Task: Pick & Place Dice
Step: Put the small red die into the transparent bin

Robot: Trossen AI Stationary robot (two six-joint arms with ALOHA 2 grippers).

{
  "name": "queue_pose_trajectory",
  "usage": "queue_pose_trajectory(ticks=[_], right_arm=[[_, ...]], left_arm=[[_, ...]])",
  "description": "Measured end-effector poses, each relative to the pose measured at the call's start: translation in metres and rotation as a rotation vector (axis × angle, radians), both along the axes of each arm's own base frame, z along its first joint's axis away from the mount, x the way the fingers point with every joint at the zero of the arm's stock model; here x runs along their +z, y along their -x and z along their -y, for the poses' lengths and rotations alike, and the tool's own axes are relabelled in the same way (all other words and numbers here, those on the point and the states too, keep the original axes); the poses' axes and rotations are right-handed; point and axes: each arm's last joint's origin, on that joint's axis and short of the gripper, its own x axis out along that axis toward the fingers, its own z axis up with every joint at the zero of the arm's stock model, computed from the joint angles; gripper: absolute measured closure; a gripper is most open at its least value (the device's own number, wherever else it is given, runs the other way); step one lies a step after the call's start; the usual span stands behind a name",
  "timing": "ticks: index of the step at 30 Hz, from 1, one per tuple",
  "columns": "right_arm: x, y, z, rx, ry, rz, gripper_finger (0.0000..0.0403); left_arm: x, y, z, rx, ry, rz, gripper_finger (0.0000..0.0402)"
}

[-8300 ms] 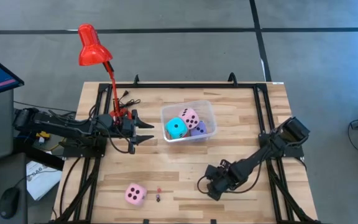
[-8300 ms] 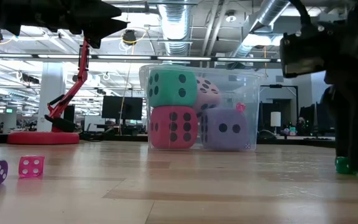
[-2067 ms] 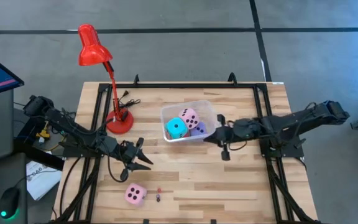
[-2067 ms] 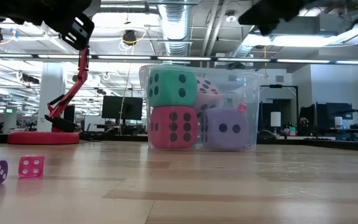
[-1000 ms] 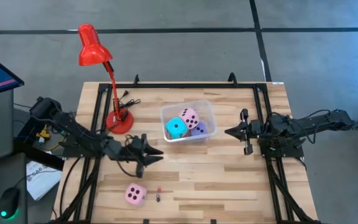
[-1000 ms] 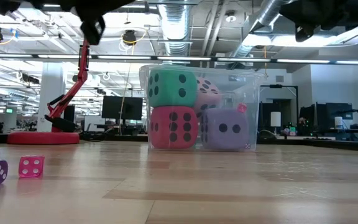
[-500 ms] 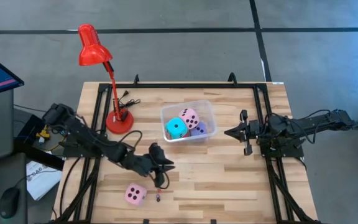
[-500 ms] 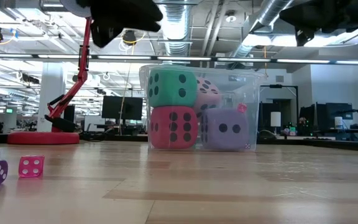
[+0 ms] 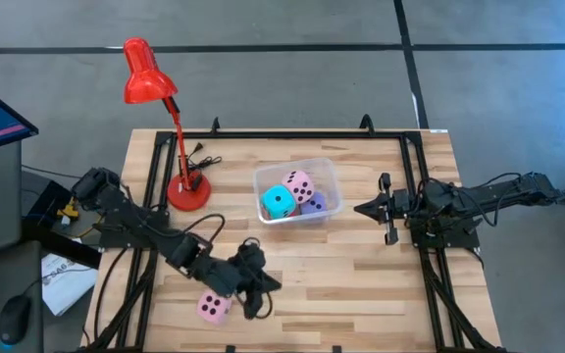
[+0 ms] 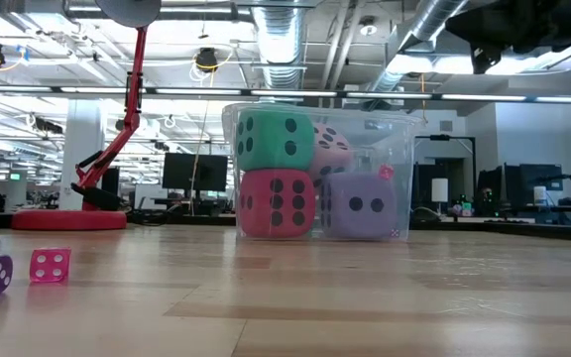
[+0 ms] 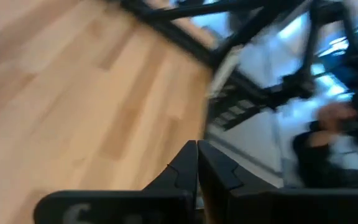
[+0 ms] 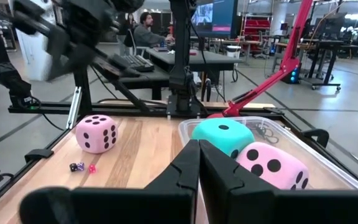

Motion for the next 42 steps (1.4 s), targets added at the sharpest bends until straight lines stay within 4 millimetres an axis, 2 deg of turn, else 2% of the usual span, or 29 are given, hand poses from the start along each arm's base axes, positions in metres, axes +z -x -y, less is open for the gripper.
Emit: queue_pose_trajectory(ticks=[4, 8, 19, 27, 34, 42], right_arm=[[0.0, 0.0, 0.0, -0.001, -0.001, 0.005, 0.0398], [0.001, 0.0, 0.0, -0.001, -0.002, 0.009, 0.0398], [0.001, 0.0, 0.0, -0.003, -0.002, 0.009, 0.0398], [0.001, 0.0, 0.0, -0.006, -0.001, 0.008, 0.0398], [0.001, 0.0, 0.0, -0.006, -0.001, 0.007, 0.0398], [0.0, 0.0, 0.0, -0.006, 0.0, 0.002, 0.0398]], left_arm=[[0.001, 0.0, 0.015, 0.0, -0.025, 0.033, 0.0401], [-0.013, -0.007, 0.017, 0.015, -0.084, -0.035, 0.0401], [-0.053, -0.021, 0.005, 0.056, -0.223, -0.569, 0.0401], [-0.074, -0.031, 0.008, 0.041, -0.295, -0.811, 0.0401], [-0.09, -0.033, 0.015, -0.052, -0.306, -0.884, 0.0401], [-0.091, -0.033, 0.017, -0.081, -0.283, -0.893, 0.0401]])
